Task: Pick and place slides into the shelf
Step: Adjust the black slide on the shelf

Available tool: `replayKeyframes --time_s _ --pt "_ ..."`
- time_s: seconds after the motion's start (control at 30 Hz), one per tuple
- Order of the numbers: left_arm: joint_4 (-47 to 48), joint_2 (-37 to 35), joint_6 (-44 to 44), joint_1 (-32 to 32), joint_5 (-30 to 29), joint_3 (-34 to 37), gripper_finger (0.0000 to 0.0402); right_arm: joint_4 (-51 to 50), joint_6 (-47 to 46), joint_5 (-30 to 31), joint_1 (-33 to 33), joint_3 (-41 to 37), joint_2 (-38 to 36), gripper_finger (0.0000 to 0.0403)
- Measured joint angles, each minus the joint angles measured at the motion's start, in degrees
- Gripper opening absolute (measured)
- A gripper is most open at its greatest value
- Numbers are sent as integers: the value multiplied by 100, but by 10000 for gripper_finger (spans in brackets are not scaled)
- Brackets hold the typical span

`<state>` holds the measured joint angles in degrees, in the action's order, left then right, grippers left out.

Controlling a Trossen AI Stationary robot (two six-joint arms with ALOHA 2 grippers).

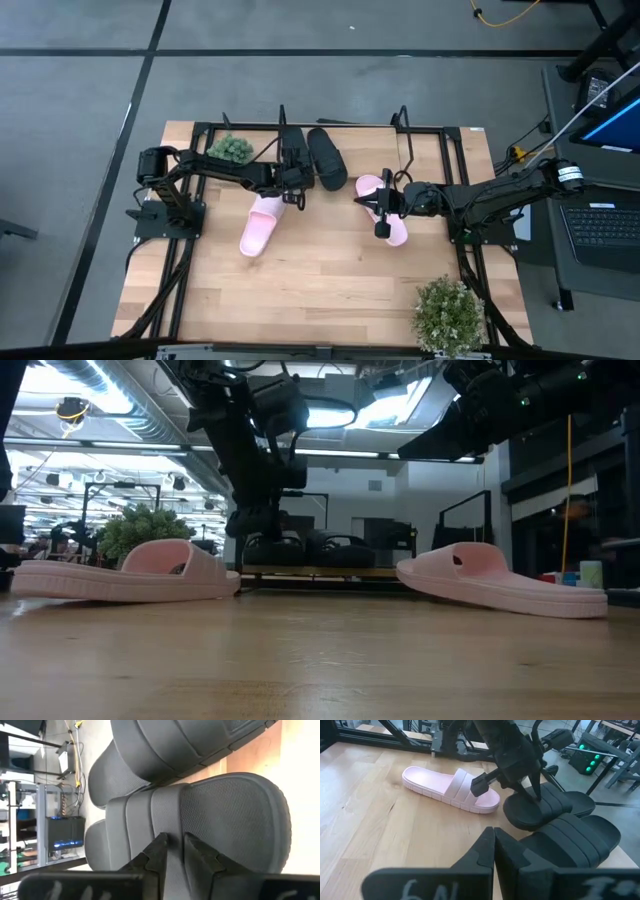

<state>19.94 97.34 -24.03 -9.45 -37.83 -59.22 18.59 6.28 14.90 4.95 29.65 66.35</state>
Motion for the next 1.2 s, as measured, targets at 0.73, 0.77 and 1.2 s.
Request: replayKeyframes --time_s 0.73,0.77,1.2 --pt "29 4 -219 45 -59 0 140 -7 0 0 2 0 0 10" --pt "32 4 -239 68 -63 0 145 -7 0 0 1 0 0 10" --pt "1 -737 -512 625 -461 2 155 -31 2 0 1 0 0 10"
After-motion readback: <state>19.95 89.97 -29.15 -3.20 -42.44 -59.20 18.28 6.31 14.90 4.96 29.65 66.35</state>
